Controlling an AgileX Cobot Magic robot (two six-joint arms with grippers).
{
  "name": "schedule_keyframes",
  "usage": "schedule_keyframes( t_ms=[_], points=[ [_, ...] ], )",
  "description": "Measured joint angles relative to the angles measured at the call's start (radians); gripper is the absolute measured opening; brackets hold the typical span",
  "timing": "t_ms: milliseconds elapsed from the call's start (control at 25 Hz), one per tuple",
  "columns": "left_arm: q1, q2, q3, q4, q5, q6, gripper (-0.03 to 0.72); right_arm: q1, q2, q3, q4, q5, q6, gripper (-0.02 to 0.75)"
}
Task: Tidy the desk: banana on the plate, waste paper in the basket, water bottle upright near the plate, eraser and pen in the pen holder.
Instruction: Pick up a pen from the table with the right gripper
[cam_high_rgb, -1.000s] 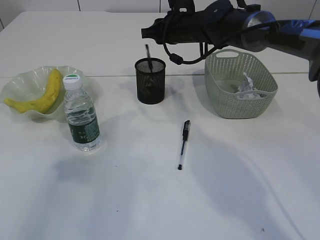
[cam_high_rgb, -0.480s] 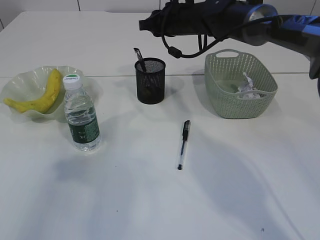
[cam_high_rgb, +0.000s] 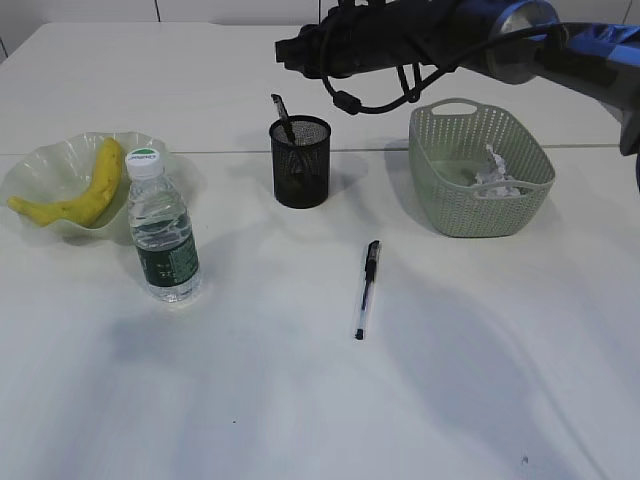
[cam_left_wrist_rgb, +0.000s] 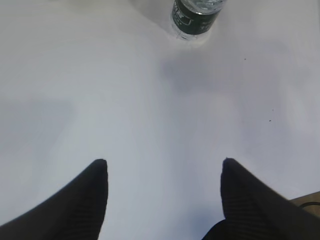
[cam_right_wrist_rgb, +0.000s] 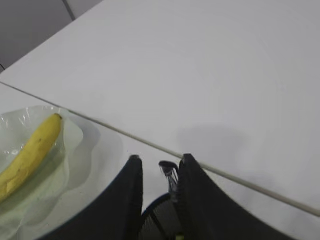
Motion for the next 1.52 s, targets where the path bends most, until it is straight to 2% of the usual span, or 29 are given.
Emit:
schedule_keyframes(
  t_ms=[160,280,480,640,960,1160,1520],
  points=[
    [0.0,0.0,0.0,0.0,0.0,0.0,0.496,0.0,-0.009,0.0,-0.258,0.104,0.215,0.187],
    [0.0,0.0,0.0,0.0,0.0,0.0,0.496,0.0,-0.026,-0.002,-0.403,0.17,0.353,0.188],
    [0.0,0.0,0.0,0.0,0.0,0.0,0.496,0.0,-0.066,-0.006,-0.533,0.255,0.522,0.195],
    [0.0,0.0,0.0,0.0,0.0,0.0,0.496,0.0,-0.093,-0.029,-0.613,0.402,0.674,0.202],
    [0.0,0.001,0.0,0.0,0.0,0.0,0.496,0.0,-0.101,-0.113,-0.647,0.759,0.758,0.235],
    [0.0,0.001,0.0,0.0,0.0,0.0,0.496,0.0,-0.106,-0.143,-0.651,0.789,0.806,0.277],
    [0.0,0.001,0.0,0.0,0.018,0.0,0.496,0.052,-0.113,-0.135,-0.658,0.795,0.965,0.291]
  ],
)
